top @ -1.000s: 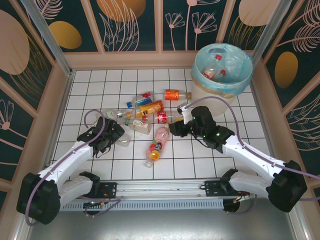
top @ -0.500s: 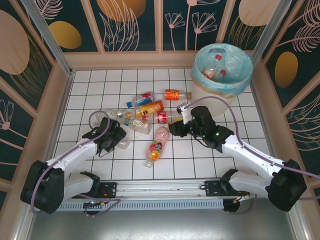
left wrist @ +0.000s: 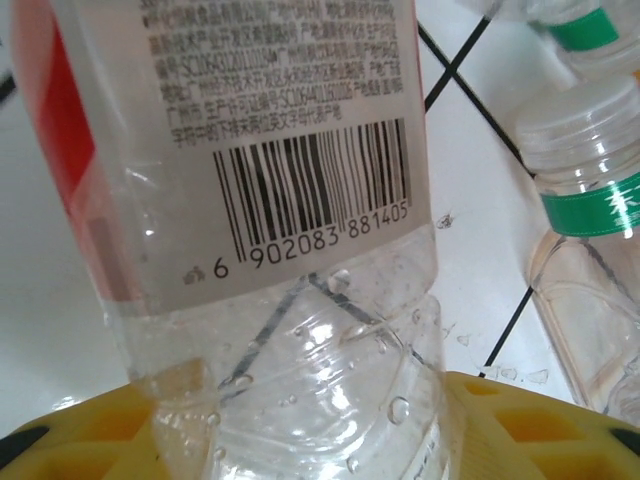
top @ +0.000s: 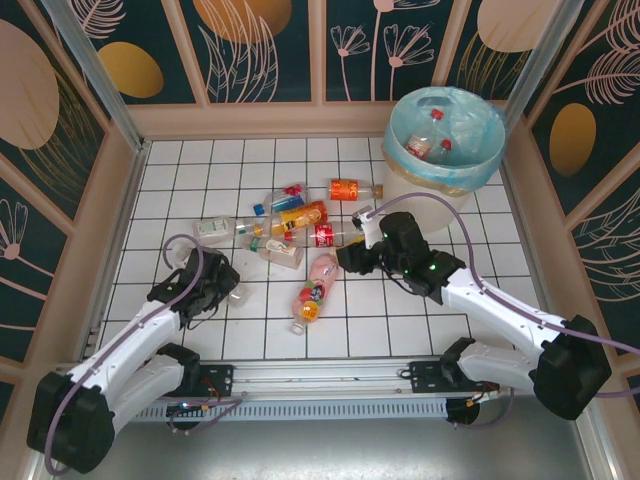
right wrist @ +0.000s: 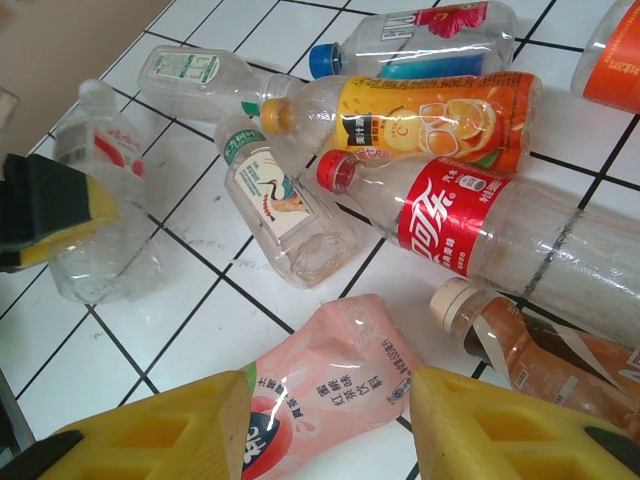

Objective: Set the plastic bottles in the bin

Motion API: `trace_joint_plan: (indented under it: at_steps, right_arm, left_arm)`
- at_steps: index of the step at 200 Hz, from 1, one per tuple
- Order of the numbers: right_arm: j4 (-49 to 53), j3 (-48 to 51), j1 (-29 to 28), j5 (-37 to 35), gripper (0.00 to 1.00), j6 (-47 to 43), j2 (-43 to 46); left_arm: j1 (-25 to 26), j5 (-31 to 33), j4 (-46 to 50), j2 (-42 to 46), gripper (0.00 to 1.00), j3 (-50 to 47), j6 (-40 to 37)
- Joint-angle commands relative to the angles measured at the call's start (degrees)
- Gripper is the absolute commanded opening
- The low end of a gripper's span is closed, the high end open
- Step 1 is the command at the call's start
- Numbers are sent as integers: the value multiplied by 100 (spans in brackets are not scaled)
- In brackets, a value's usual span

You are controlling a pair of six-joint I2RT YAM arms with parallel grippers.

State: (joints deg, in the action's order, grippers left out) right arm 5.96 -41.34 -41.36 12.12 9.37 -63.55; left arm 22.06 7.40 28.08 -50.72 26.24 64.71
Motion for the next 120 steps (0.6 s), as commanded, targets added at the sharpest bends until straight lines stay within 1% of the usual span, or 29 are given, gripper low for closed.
trace_joint_plan:
  at_steps: [1, 11, 23, 35, 48, 61, 66, 71, 83, 88, 97, 109, 120]
  right_arm:
    - [46, -139, -45, 19, 47, 30, 86]
    - [79, -195, -38, 18, 47, 32, 113]
    - [141, -293, -42, 18, 47, 22, 118]
    - [202, -456, -43, 36, 46, 5, 99]
    - [274, -716, -45, 53, 47, -27, 46]
    - [349, -1030, -37, 69, 47, -65, -21]
    - [373, -1180, -39, 58, 47, -76, -41]
    - [395, -1316, -44, 47, 47, -89, -59]
    - [438, -1643, -45, 52, 47, -128, -90]
    - [454, -1780, -42, 61, 46, -152, -88]
    - [520, -2025, -47, 44, 47, -232, -66]
    - [642, -2323, -38, -117, 47, -310, -3]
    - [745, -2547, -34, -326, 47, -362, 102]
  left_arm:
    - [-27, 598, 900, 481, 49, 641, -253]
    - [-26, 857, 1211, 704, 45, 1026, -516]
    - [-27, 1199, 1536, 884, 43, 1582, -949]
    - [-27, 1474, 1705, 929, 41, 2193, -1580]
    - [-26, 1545, 1709, 835, 39, 2826, -2310]
    - [-18, 1393, 1598, 629, 37, 3390, -2945]
    - [-18, 1285, 1516, 531, 33, 3550, -3164]
    - [-20, 1157, 1452, 433, 32, 3687, -3342]
    - [-9, 760, 1252, 191, 31, 3921, -3639]
    - [-3, 608, 1163, 97, 27, 3992, -3745]
    - [53, 426, 1002, -55, 25, 4099, -3848]
    - [282, 327, 663, -146, 25, 4135, -4033]
    - [709, 365, 248, -174, 24, 4069, -4293]
